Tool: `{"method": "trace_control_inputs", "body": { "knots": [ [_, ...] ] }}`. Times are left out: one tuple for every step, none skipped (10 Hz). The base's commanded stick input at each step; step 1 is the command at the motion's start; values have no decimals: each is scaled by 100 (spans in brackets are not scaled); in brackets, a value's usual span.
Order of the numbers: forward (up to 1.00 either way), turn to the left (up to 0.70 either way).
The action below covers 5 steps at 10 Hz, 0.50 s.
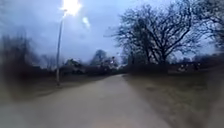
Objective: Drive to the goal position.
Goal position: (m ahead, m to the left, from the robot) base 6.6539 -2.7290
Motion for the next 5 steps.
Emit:
{"method": "trace_control_inputs", "body": {
  "knots": [
    [100,4],
    [100,4],
    [100,4],
    [100,4],
    [100,4]
  ]
}}
